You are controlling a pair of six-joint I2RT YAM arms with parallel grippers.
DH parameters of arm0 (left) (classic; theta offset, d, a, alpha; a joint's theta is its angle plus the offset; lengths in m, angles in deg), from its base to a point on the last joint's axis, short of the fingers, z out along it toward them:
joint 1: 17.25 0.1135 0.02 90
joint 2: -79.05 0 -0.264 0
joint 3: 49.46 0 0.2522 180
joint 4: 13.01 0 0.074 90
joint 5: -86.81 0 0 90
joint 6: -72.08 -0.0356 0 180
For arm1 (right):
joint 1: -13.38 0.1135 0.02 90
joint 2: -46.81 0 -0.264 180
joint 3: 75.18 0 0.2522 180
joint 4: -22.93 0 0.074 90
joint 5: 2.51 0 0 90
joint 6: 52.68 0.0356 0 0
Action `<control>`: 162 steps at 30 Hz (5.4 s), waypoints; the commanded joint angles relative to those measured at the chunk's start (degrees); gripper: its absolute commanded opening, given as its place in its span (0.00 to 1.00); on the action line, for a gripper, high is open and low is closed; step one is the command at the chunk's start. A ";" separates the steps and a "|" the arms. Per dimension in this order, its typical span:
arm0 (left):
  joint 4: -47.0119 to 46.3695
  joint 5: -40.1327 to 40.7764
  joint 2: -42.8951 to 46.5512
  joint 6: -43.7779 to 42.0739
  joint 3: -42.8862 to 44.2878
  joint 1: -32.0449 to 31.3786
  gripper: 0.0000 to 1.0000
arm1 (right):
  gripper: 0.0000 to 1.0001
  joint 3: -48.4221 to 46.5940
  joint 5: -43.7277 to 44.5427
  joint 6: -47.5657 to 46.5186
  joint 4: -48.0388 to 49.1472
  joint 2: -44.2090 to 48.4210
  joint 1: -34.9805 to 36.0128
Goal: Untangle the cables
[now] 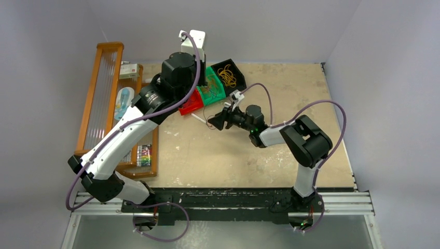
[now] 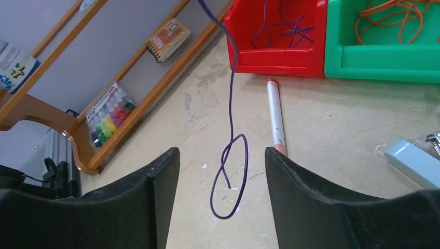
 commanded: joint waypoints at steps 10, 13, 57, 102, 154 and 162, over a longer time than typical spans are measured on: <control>-0.86 5.84 0.79 -3.00 2.29 -0.21 0.00 | 0.11 -1.46 2.46 4.08 0.15 -1.69 -0.13; 0.05 9.33 0.70 -2.96 2.51 1.61 0.00 | 0.00 -0.56 6.46 3.32 -1.23 0.47 -0.15; -7.19 6.61 -14.37 -1.04 7.92 28.04 0.00 | 0.17 -73.96 3.50 -13.08 -33.11 -38.33 3.91; -22.96 -0.72 -18.56 6.08 -12.69 28.67 0.00 | 0.52 1.73 15.48 -9.74 -18.06 21.63 0.83; -18.71 -11.46 -43.48 -2.63 -6.73 28.62 0.00 | 0.54 4.67 17.17 -10.12 -18.80 23.29 0.67; -19.05 -9.01 -43.95 -1.56 -7.65 28.60 0.00 | 0.54 4.79 17.07 -10.28 -19.00 23.67 0.73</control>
